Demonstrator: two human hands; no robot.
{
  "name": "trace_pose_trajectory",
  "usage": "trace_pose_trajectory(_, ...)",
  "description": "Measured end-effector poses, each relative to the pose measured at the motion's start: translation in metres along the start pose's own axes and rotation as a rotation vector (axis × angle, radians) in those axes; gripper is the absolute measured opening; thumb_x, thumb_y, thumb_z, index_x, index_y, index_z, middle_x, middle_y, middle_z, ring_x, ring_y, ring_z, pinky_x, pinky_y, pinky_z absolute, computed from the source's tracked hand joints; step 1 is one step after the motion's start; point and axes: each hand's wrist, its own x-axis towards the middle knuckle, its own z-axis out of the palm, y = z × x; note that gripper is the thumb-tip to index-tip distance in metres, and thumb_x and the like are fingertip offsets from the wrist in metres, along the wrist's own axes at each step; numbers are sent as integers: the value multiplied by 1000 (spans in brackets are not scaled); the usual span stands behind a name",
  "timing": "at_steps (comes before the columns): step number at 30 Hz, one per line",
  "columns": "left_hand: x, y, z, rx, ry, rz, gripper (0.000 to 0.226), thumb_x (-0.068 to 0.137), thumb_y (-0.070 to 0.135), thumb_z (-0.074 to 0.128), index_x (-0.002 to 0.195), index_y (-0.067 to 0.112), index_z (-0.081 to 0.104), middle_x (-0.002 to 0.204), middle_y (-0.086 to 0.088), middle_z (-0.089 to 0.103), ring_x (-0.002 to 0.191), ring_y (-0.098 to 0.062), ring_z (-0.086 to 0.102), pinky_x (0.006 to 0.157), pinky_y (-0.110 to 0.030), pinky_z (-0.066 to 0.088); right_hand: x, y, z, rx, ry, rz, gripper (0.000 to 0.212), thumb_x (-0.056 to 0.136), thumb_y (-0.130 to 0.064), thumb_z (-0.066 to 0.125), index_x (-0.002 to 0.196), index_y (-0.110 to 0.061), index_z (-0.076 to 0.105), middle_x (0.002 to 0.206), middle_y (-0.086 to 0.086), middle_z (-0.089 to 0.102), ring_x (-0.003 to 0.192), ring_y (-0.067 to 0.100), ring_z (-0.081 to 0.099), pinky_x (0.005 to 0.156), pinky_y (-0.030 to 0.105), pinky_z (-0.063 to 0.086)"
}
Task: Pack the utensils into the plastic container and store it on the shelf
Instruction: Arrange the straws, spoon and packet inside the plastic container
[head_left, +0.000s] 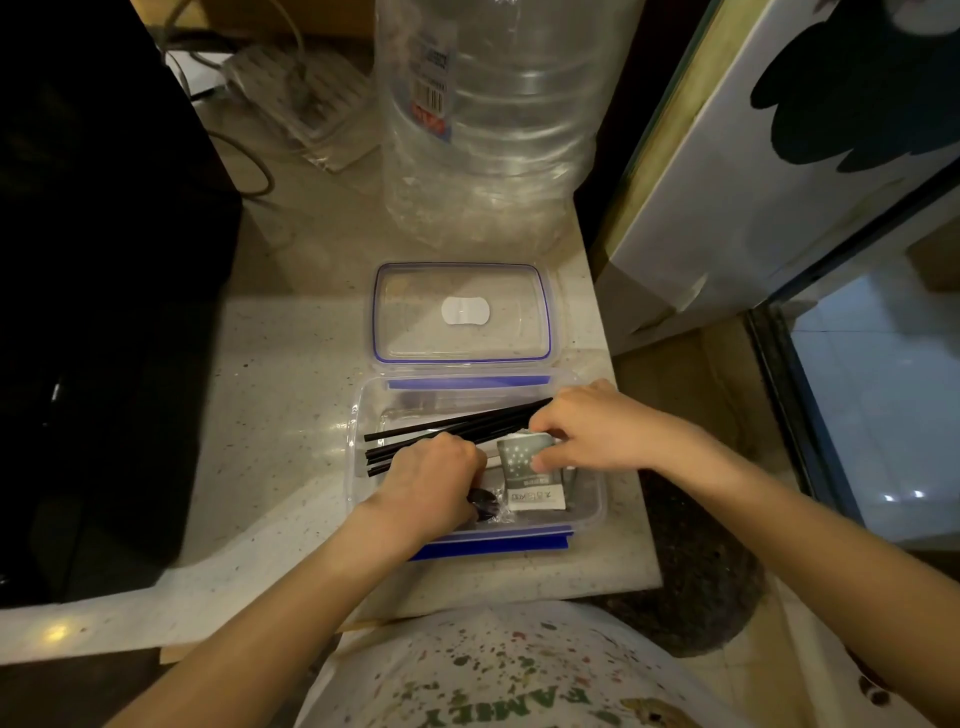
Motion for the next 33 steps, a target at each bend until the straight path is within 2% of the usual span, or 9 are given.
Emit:
trace_pose_trajectory(5,0,-1,0,2,-9,-8,19,81,18,63,99,13,63,108,-5,64,98,-25,61,78,-36,53,2,-1,-15,-60,-93,-36,28,86,-35,63,66,-18,52,60,-8,44,57,7,40,56,25,23)
trace_pose_trajectory(9,-2,-1,0,-6,-11,-25,18,80,17,63,97,13,63,107,-6,64,98,-26,61,76,-35,51,8,-10,-6,-134,-137,8,35,88,-33,61,60,-22,43,62,-8,43,68,14,44,79,36,29)
trace_pose_trajectory(12,-2,-1,-1,-12,-11,-21,17,79,18,62,95,12,63,107,-6,64,97,-26,60,74,-34,50,10,-12,2,-206,-97,29,21,89,-31,59,75,-17,51,67,-8,44,82,18,48,91,43,28)
trace_pose_trajectory(17,1,2,-1,-90,1,51,23,80,30,64,93,11,66,99,-5,63,90,-24,61,75,-36,55,4,-5,13,-211,41,37,26,87,-33,61,101,-12,61,92,2,64,97,22,56,96,42,32)
trace_pose_trajectory(19,5,3,1,-216,-20,63,21,81,31,63,86,12,67,87,-2,64,81,-21,62,75,-38,56,0,-5,14,-280,71,32,33,86,-37,61,109,-14,60,102,3,64,105,21,51,97,42,31)
trace_pose_trajectory(22,9,6,4,-282,-47,52,20,83,31,60,68,18,56,63,8,49,68,-17,54,67,-36,51,-7,-2,14,-382,134,-7,44,84,-44,59,116,-14,58,114,3,59,113,20,43,98,39,32)
trace_pose_trajectory(25,9,7,5,-333,-28,38,13,84,29,59,83,17,65,74,3,60,73,-18,58,71,-37,54,-15,0,15,-440,131,-33,51,80,-49,61,116,-13,58,116,3,57,114,20,40,102,40,30)
trace_pose_trajectory(29,9,10,4,-482,-24,-8,21,87,26,59,102,14,67,93,-5,72,83,-19,66,79,-37,57,-17,0,18,-368,70,-37,48,78,-47,63,114,-15,56,107,1,58,112,19,40,107,42,24)
trace_pose_trajectory(33,11,15,3,-635,-27,-71,21,88,16,59,104,8,68,98,-11,73,85,-19,67,74,-26,54,-14,5,19,-242,58,-53,45,74,-44,66,111,-21,56,102,-3,51,109,15,40,104,37,25)
